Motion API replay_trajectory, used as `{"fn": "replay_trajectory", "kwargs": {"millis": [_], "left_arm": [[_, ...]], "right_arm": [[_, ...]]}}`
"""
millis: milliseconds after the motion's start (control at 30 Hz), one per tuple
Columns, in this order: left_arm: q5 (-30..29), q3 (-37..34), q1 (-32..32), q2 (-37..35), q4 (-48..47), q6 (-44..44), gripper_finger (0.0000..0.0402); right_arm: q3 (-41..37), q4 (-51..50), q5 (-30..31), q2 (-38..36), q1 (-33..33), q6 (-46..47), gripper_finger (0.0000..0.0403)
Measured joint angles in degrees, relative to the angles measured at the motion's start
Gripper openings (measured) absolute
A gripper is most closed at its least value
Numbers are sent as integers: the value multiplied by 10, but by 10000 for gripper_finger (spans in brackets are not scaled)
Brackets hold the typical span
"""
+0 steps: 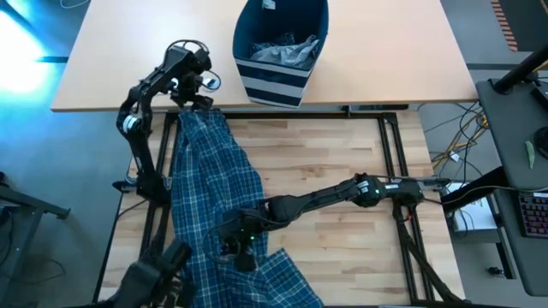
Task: Fold Laundry from Bin
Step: Fold the blue patterned pants
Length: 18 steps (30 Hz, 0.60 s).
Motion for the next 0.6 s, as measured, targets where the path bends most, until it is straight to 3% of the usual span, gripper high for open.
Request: {"fn": "replay_trajectory", "kwargs": {"millis": [133, 267, 433, 600], "left_arm": [[12, -49, -74, -99, 3, -24, 205], [17, -138, -208, -233, 20, -89, 205], [27, -253, -451, -390, 35, -296, 200], [22, -362, -743, -512, 153, -530, 195]], "right_arm": [[0, -1, 12, 1, 0, 4, 9], [0, -6, 15, 4, 0, 4, 9], [0, -47, 16, 6, 0, 4, 23], [-1, -113, 12, -8, 4, 4, 93]]}}
